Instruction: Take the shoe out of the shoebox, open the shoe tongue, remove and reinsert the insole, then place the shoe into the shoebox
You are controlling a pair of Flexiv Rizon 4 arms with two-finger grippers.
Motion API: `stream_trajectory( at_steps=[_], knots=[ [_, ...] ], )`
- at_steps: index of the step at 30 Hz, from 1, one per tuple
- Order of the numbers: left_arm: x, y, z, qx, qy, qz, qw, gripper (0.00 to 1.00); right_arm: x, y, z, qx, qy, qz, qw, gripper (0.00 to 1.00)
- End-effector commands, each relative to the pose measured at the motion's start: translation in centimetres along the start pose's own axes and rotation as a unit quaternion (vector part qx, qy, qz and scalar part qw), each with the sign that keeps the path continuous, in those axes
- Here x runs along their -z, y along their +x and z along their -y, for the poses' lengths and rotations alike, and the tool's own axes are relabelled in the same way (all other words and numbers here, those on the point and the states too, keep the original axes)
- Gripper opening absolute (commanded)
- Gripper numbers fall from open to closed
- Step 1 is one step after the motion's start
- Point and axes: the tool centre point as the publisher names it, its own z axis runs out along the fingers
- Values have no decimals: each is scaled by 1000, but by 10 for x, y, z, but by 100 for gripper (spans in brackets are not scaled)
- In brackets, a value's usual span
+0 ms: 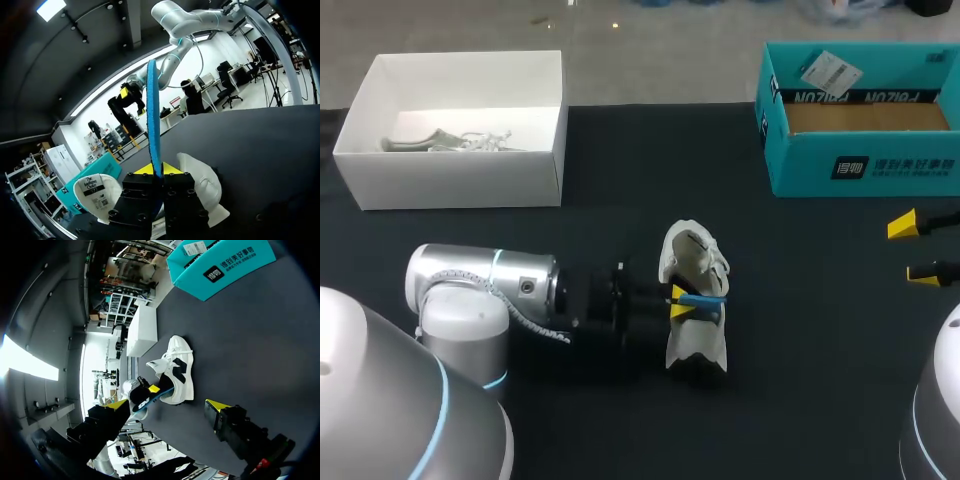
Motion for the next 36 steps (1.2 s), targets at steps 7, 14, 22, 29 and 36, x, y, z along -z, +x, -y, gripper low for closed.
stream_trajectory(
  at_steps=[7,14,22,29,36],
  knots=[
    [-11,-13,-37,19,-20,13,1000,0,0,0,2,0,-1,1,1000,100],
    [-10,-9,-10,14,-2,12,1000,40,0,0,2,0,-1,1,1000,100],
    [-9,-3,14,4,10,1,1000,36,0,0,2,0,-1,1,1000,100],
    [-9,-2,3,20,8,-4,1000,5,0,0,2,0,-1,1,1000,100],
    [-7,-10,-20,24,-4,7,1000,0,0,0,2,0,-1,1,1000,100]
  ],
)
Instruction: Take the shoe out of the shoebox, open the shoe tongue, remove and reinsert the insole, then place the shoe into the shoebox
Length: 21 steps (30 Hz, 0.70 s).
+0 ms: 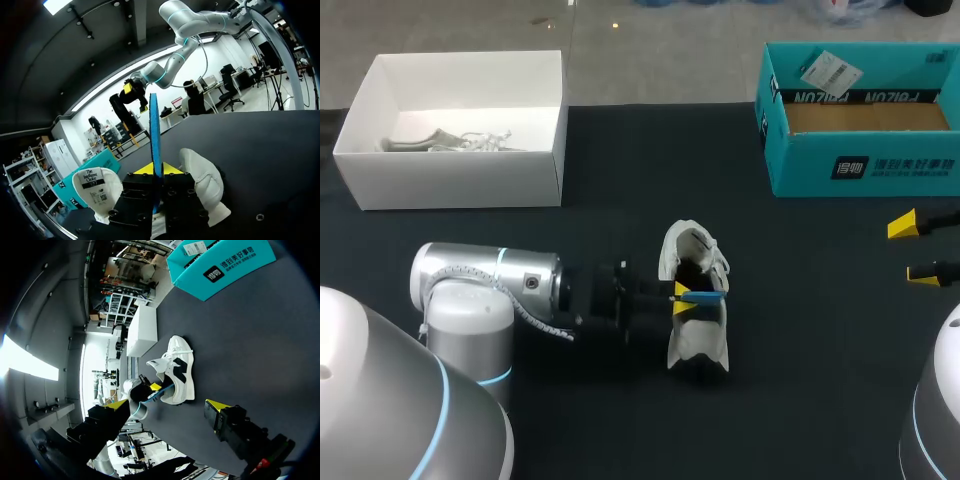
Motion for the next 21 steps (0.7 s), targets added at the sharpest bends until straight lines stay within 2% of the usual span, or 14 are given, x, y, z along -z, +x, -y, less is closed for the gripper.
stream_trajectory(
  at_steps=[1,8,12,13,15,17,21],
  knots=[
    [-4,-9,-16,-1,0,5,1000,0,0,0,2,0,-1,1,1000,100],
    [-3,-18,-40,18,-14,22,999,0,0,0,2,0,-1,1,1000,100],
    [-3,-14,-34,20,-6,20,1000,0,0,0,2,0,-1,1,1000,100],
    [-3,-13,-32,20,-4,20,1000,3,0,0,2,0,-1,1,1000,100],
    [-1,-12,-26,19,-4,20,1000,27,0,0,2,0,-1,1,1000,100],
    [1,-11,-17,13,1,21,1000,37,0,0,2,0,-1,1,1000,100],
    [2,-9,-2,3,7,16,1000,36,0,0,2,0,-1,1,1000,100]
  ],
)
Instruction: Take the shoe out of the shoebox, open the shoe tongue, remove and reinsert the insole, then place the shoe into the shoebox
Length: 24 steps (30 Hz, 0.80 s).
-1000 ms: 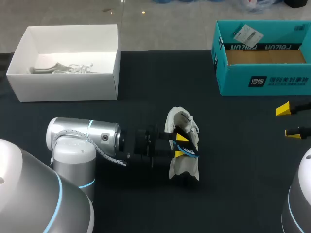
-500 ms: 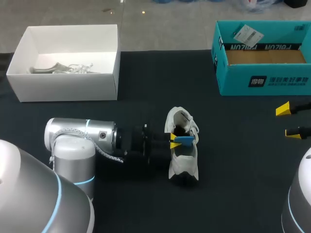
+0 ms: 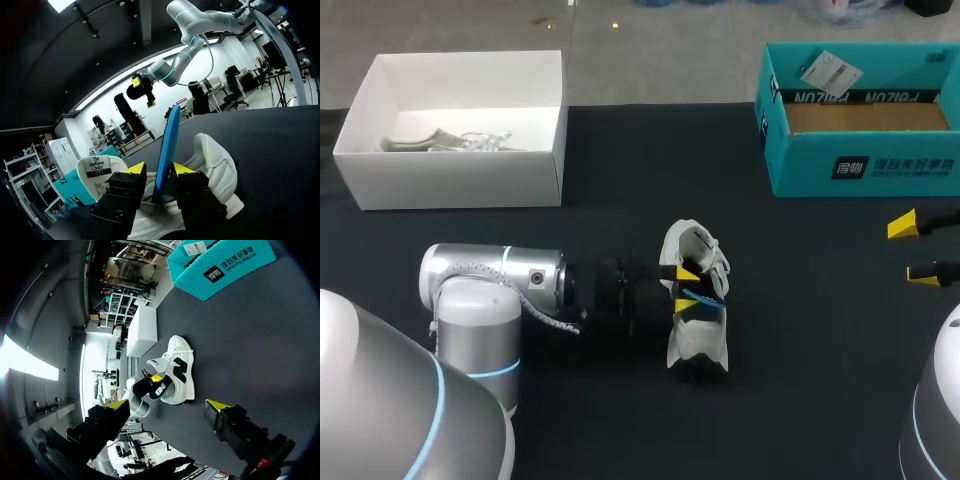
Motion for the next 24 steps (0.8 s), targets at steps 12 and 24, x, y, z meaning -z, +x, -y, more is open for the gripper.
stream_trajectory(
  at_steps=[12,24],
  knots=[
    [-3,9,11,7,8,-20,1000,0,0,0,2,0,-1,1,1000,100],
    [2,-6,-22,10,-14,-5,1000,0,0,0,2,0,-1,1,1000,100]
  ],
)
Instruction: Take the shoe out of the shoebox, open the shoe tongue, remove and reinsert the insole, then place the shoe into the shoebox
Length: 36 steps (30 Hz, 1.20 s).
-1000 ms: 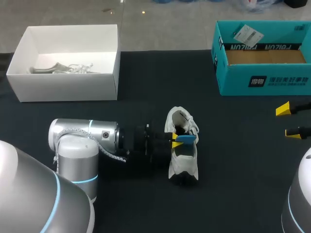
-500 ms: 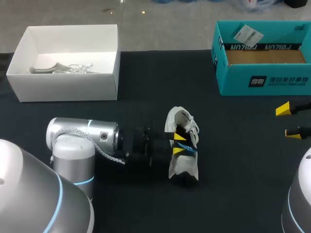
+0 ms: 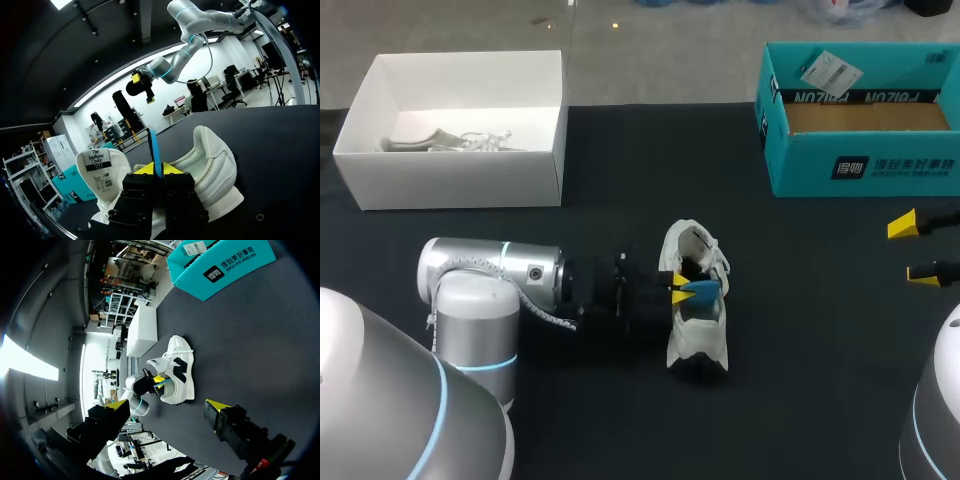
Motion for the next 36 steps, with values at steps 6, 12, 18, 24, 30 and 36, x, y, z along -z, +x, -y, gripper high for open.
stream_trajectory(
  at_steps=[6,12,18,24,30,36],
  knots=[
    [-1,2,3,6,8,-1,1000,0,0,0,2,0,-1,1,1000,100],
    [2,9,23,0,10,-11,1000,20,0,0,2,0,-1,1,1000,100],
    [3,13,36,-7,14,-16,1000,18,0,0,2,0,-1,1,1000,100],
    [-7,18,25,13,19,-31,999,0,0,0,2,0,-1,1,1000,100],
    [-13,16,9,21,11,-36,999,0,0,0,2,0,-1,1,1000,100],
    [-7,8,-6,27,-7,-22,999,0,0,0,2,0,-1,1,1000,100]
  ],
)
